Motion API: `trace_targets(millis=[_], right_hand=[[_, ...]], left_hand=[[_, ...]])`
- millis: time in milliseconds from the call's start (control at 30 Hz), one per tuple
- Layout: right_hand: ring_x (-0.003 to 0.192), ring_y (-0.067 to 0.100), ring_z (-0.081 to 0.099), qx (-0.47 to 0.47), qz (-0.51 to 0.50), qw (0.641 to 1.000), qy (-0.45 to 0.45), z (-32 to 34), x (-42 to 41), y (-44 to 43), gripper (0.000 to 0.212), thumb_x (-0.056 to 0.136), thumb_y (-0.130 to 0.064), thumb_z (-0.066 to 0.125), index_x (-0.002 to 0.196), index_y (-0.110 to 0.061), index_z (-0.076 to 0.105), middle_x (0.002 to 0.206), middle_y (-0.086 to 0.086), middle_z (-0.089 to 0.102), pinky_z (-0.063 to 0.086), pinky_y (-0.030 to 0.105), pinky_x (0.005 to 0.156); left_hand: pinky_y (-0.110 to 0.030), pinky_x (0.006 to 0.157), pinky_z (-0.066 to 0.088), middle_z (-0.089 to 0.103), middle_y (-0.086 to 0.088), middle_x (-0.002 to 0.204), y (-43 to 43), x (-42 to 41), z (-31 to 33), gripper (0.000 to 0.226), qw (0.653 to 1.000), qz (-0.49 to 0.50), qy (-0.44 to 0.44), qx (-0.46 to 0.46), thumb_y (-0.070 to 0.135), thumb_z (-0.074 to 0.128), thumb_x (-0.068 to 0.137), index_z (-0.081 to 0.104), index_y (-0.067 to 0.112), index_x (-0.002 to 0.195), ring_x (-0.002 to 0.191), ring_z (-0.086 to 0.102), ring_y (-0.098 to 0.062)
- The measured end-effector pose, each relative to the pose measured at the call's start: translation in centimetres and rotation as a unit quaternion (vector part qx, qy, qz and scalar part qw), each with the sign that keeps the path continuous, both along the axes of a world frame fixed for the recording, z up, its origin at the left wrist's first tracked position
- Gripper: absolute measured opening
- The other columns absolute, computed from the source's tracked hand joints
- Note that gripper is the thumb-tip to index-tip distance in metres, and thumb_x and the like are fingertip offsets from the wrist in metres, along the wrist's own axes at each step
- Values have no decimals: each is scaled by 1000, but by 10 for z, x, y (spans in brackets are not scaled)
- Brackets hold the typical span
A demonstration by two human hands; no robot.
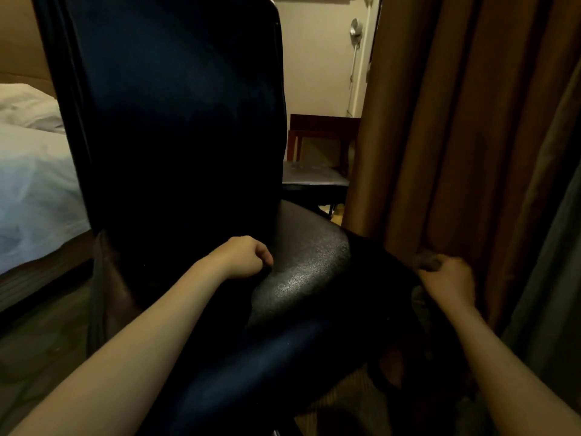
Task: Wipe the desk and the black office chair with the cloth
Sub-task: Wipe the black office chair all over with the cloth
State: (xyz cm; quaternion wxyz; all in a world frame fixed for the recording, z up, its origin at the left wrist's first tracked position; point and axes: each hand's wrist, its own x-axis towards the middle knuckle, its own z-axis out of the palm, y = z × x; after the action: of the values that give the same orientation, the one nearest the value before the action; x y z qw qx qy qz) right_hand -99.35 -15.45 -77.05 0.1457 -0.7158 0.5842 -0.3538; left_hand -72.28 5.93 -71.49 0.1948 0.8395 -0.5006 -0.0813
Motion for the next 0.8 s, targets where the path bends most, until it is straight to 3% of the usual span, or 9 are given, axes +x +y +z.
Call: trace_targets(millis=[67, 133, 200, 300, 400, 500, 600, 667, 800], right_hand=[[98, 35, 60, -69, 1, 997, 23, 17, 14, 14, 33, 80, -23, 66, 112, -15, 68, 112, 16, 63, 47, 33, 74], [103, 33, 58, -114, 50, 992, 15, 39, 39, 33, 36, 79, -25, 67, 115, -20, 66, 119, 11, 61, 47, 33, 79], [108, 30, 56, -144, 116, 983, 9, 64, 69, 57, 39, 79, -28, 68, 117, -24, 65, 124, 6, 57, 45, 32, 86], [108, 22, 56, -172, 225, 959, -11, 90, 104, 100, 35, 79, -30, 67, 115, -28, 66, 122, -1, 58, 40, 27, 84], [106, 21, 56, -161, 305, 939, -11, 69, 119, 133, 33, 78, -25, 67, 111, -25, 67, 118, 0, 60, 44, 29, 87], [104, 21, 58, -143, 266, 952, -55, 19, 103, 134, 30, 77, -19, 67, 107, -25, 68, 116, -1, 60, 44, 28, 86], [108, 25, 56, -98, 118, 975, -159, -12, 64, 110, 34, 79, -14, 67, 113, -17, 66, 121, 5, 57, 43, 33, 90], [110, 31, 55, -96, 46, 984, -141, -29, 37, 98, 38, 80, -13, 68, 117, -11, 64, 123, 11, 55, 43, 38, 92], [111, 38, 53, -77, -5, 994, -83, -38, 5, 88, 39, 80, -12, 68, 119, -7, 62, 125, 17, 53, 42, 39, 91]], left_hand=[[-23, 83, 47, 65, -1, 104, 4, 9, -2, 30, 998, 42, -3, -46, 7, 54, 84, 67, 23, 106, 96, 60, -16], [-28, 86, 47, 65, -5, 108, 12, 18, -3, 28, 992, 83, -11, -89, 6, 54, 85, 65, 19, 108, 101, 60, -19], [-27, 80, 47, 64, -6, 106, 21, 25, -3, 26, 989, 99, -10, -112, 4, 52, 87, 64, 16, 107, 97, 60, -19], [-27, 77, 46, 64, -6, 99, 36, 38, -1, 21, 989, 103, 0, -106, 4, 52, 86, 62, 21, 91, 90, 59, -18], [-26, 78, 46, 61, -2, 92, 46, 48, -5, 20, 993, 98, 2, -66, 5, 55, 85, 61, 24, 85, 87, 56, -16], [-25, 72, 44, 56, 3, 84, 45, 51, -14, 19, 994, 101, -25, -39, 7, 54, 85, 63, 23, 84, 81, 53, -12], [-26, 67, 43, 57, 2, 82, 40, 50, -18, 16, 989, 125, -57, -53, 12, 52, 85, 61, 25, 80, 76, 53, -15], [-28, 64, 43, 60, -1, 82, 36, 44, -18, 15, 986, 132, -86, -51, 15, 51, 87, 64, 21, 83, 75, 55, -17], [-28, 64, 41, 63, -3, 90, 24, 24, -12, 17, 987, 126, -94, -47, 14, 51, 86, 67, 19, 88, 80, 57, -17]])
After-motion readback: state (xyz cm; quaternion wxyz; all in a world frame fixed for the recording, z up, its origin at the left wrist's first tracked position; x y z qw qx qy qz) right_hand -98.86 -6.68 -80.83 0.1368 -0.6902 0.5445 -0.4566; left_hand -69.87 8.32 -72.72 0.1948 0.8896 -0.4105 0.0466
